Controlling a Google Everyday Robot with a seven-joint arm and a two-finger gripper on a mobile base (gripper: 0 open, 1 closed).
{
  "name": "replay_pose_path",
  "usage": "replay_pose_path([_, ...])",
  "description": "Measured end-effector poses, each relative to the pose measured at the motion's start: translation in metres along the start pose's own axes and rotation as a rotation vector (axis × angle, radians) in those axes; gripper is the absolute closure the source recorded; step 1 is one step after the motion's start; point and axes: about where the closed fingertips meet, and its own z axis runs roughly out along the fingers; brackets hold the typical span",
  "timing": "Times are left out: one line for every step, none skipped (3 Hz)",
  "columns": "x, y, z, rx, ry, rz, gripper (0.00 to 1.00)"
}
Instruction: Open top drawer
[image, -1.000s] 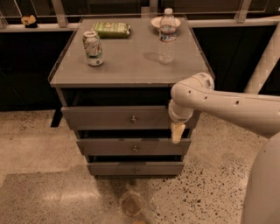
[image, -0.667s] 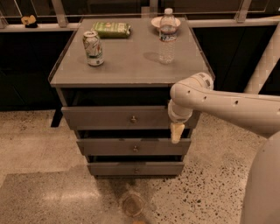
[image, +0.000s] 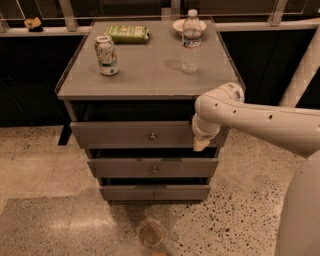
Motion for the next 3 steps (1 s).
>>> replay_pose_path([0.0,0.0,0.0,0.0,0.0,0.0,0.65])
replay_pose_path([0.0,0.0,0.0,0.0,0.0,0.0,0.89])
replay_pose_path([-0.0002,-0.0016,-0.0041,0.0,0.0,0.0,1.0])
